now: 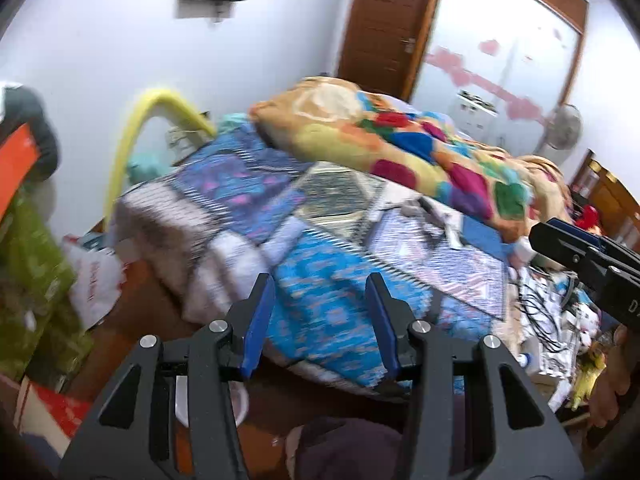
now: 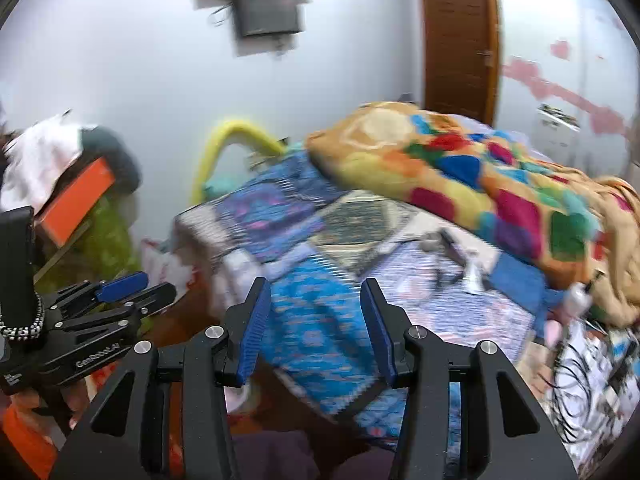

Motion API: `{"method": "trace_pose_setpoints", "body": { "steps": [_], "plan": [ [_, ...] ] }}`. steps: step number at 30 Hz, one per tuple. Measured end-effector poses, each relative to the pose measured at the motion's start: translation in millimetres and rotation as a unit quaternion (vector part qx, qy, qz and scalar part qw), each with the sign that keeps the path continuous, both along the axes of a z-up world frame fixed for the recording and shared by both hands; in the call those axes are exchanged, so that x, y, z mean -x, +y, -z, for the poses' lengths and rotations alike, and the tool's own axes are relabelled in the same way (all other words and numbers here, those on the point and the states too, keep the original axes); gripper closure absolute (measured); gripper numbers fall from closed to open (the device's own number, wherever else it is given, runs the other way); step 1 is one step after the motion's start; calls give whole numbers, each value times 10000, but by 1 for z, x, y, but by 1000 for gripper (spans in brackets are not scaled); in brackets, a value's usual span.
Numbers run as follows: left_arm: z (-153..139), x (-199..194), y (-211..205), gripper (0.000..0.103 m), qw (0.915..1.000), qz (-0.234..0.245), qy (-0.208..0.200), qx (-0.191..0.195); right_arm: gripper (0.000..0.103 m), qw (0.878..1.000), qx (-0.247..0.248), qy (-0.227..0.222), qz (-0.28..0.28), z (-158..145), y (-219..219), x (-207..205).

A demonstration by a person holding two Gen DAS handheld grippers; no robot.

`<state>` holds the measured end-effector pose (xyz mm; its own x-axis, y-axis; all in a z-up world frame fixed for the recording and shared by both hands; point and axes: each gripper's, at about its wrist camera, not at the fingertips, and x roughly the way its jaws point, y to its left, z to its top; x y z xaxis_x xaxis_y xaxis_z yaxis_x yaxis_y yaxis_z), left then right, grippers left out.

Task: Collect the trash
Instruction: 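Move both open tools back over the items on the bed, then grasp the black Sharpie marker with the left tool while the right tool grasps the white tagged tube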

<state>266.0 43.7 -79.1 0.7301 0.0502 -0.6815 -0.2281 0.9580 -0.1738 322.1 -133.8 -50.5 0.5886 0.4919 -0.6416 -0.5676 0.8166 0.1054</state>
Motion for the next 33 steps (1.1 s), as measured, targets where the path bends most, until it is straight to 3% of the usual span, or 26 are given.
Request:
{"method": "trace_pose_setpoints", "body": {
  "steps": [9,17,25,33],
  "plan": [
    [15,-92,-62,55,9972,721,139,104,60,9946,98,105,1025,14,-78,-49],
    [51,-165,-93,55,9942,943,467,214,60,9902,159,462,1310,49,-119,-105],
    [97,-233,-108,55,9914,991,841,154,60,9871,153,905,1311,97,-120,-170],
    [137,-278,-109,55,9891,998,1039,302,60,9801,-122,1491,1305,148,-109,-232]
  ]
}}
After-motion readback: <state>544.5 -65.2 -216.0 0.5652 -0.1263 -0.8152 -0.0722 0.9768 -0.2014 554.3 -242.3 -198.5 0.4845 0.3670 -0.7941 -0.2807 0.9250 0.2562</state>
